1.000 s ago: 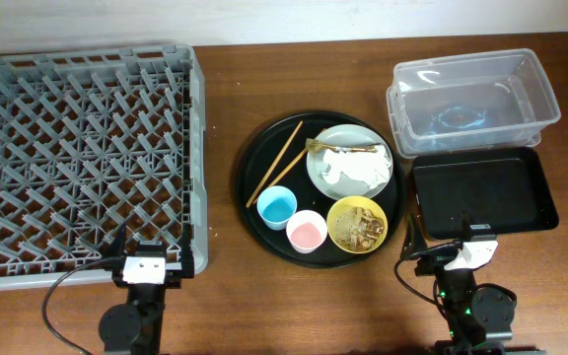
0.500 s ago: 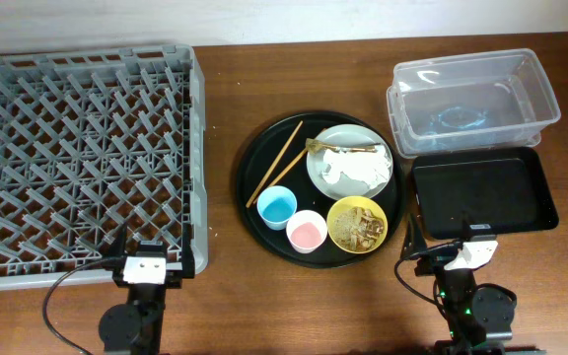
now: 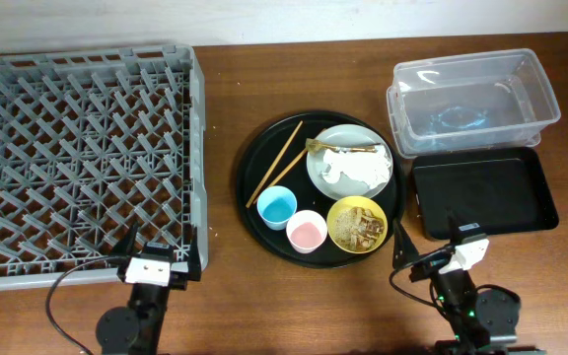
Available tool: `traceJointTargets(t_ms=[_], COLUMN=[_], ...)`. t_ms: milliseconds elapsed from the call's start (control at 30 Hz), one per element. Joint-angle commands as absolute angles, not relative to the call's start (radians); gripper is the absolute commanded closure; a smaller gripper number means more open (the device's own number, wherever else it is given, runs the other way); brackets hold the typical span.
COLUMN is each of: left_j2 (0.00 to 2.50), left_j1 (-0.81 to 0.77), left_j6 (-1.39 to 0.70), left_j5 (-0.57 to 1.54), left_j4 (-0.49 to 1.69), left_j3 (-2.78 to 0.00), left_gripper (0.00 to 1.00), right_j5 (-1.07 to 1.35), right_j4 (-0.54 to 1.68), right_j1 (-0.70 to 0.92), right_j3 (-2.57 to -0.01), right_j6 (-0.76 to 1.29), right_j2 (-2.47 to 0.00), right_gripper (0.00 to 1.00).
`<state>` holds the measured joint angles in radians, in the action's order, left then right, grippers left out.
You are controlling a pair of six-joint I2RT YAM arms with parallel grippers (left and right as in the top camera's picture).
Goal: Sort waste into correct bins and load items into the dishwasher rack
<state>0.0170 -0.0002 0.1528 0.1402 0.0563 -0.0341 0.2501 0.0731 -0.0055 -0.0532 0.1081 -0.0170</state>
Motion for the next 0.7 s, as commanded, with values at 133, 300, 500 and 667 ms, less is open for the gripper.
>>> traceJointTargets(t_ms=[133,300,500,667], left_j2=[0.161,0.380,0.727,1.070], left_j1=[-0.006,-0.007,-0.007,-0.006], left_j6=[0.106,0.106,0.107,0.107], left_j5=[0.195,0.196,0.195,0.194], left_j4=[0.123,0.256,0.486,0.805], left_j3=[-0.364,-0.606,-0.964,-1.309], left_gripper=[0.01,0.01,0.01,0.01], right_j5=[0.337,0.338,0.393,0.392], right_j4=[0.228,0.356,0.640,0.900], right_j1=[0.001,0.001,0.001,0.051], right_j3=[-0.409,-0.648,-1.002,-1.341], right_j6=[0.051,0.021,0.007,-0.001], right_j2=[-0.187,-0.397,-0.778,-1.114], right_gripper=[0.01,0.01,0.02,0.02])
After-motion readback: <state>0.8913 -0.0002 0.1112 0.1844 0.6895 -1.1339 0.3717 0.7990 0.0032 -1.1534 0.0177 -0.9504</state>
